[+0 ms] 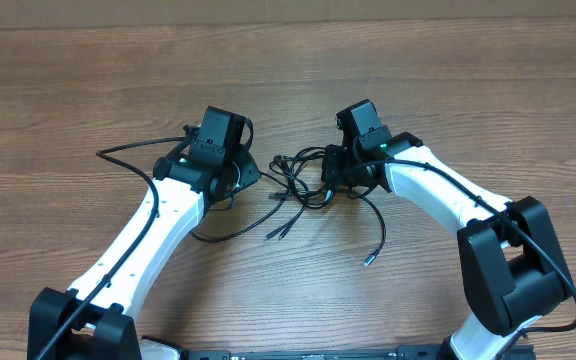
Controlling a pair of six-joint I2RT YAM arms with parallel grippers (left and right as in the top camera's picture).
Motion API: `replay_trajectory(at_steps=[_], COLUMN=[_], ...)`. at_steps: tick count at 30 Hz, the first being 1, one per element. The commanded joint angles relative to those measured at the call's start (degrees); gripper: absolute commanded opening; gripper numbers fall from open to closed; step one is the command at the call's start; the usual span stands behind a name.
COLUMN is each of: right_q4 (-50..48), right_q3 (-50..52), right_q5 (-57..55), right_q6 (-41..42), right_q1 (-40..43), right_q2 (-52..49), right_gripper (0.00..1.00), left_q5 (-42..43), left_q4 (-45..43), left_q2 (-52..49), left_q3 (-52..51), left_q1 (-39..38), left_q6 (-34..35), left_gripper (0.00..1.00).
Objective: Untangle cables
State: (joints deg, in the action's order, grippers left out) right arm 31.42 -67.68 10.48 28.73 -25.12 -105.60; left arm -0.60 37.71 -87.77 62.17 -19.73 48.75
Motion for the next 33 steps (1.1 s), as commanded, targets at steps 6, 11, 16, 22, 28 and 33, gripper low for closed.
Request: replay_trajectory(at_steps=[6,11,16,22,28,33], right_q4=[-0.92,-0.92,-0.94,-0.92,-0.94,-1.05], right_q3=[0.26,0.26,0.26,0.26,0.26,0.26], right_q5=[-0.57,-0.57,-0.59,-0.57,-0.59,-0.57], right_q6=[0.44,0.44,0.44,0.44,0.44,0.44], right_q1=[0.39,0.39,0.39,0.39,0.39,0.39], right_q2=[-0.24,-0.24,-0.24,-0.24,-0.24,-0.24], right_gripper=[0.04,0.04,0.04,0.04,0.04,0.04], left_q5=[5.14,6.86,7.96,8.57,8.59,8.61], left_q4=[-6.10,-11.19,-15.58,-16.98,-16.76,-16.83], left_q2=[-6.82,-12.17,-15.89,-19.08,-19.85,-19.85], left_q3=[-0.22,-0.22,-0.22,-0.22,-0.22,-0.22], left_q1=[0.59,0.66,0.70,1.07,1.88,2.19], left_q6=[7.04,10.54,11.76,14.71,14.73,14.75], left_gripper=[0.34,0.33,0.35,0.35,0.36,0.36])
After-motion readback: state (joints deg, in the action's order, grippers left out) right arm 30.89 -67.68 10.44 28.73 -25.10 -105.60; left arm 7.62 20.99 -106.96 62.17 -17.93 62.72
